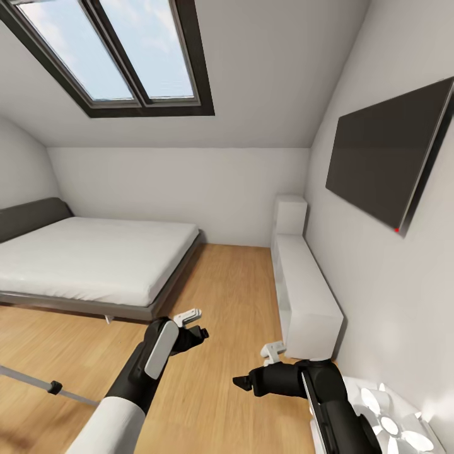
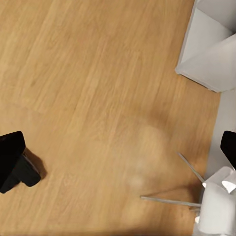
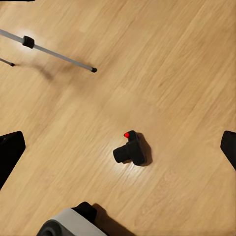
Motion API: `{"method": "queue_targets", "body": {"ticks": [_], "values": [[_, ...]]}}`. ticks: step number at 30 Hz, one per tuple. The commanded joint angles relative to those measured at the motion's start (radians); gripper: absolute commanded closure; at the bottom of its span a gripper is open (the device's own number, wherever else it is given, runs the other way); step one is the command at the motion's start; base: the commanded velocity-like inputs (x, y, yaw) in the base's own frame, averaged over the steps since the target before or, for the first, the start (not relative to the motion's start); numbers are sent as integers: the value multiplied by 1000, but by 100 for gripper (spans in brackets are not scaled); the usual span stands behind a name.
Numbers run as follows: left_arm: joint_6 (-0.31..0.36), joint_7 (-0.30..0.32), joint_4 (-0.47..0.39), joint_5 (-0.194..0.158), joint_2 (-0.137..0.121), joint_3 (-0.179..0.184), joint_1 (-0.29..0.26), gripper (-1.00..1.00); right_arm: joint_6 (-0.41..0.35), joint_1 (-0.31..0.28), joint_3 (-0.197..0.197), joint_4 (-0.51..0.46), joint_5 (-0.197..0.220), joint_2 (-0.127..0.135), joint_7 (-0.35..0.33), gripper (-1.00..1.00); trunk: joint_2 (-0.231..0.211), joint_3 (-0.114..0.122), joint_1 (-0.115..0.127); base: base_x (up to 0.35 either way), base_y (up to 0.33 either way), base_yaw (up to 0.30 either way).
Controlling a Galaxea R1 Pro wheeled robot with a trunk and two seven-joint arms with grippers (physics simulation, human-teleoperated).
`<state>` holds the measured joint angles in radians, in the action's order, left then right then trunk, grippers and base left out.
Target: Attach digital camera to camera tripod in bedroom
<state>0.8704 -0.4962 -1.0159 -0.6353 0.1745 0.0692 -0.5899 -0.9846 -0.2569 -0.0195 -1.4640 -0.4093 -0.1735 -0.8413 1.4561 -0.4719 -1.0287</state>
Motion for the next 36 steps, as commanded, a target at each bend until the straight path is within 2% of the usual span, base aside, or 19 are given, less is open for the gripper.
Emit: {"method": "queue_targets", "body": {"ticks": [1, 13, 22, 36], "values": [[0, -10, 0, -11, 0, 1, -1, -100, -3, -1, -2, -1, -9, -1, -10, -100, 8, -4, -4, 0, 0, 0], [-13, -2, 2, -15, 0, 1, -1, -100, -2, -1, -5, -3, -9, -1, -10, -100, 92, -42, -50, 0, 0, 0], [-15, 20, 12, -50, -12, 0, -1, -100, -3, -1, -11, -3, -10, -1, -10, -100, 155, -70, -84, 0, 0, 0], [-15, 20, 21, -53, -28, 0, -1, -100, -3, -1, -8, -4, -16, -1, -9, -100, 253, -114, -138, 0, 0, 0]]}}
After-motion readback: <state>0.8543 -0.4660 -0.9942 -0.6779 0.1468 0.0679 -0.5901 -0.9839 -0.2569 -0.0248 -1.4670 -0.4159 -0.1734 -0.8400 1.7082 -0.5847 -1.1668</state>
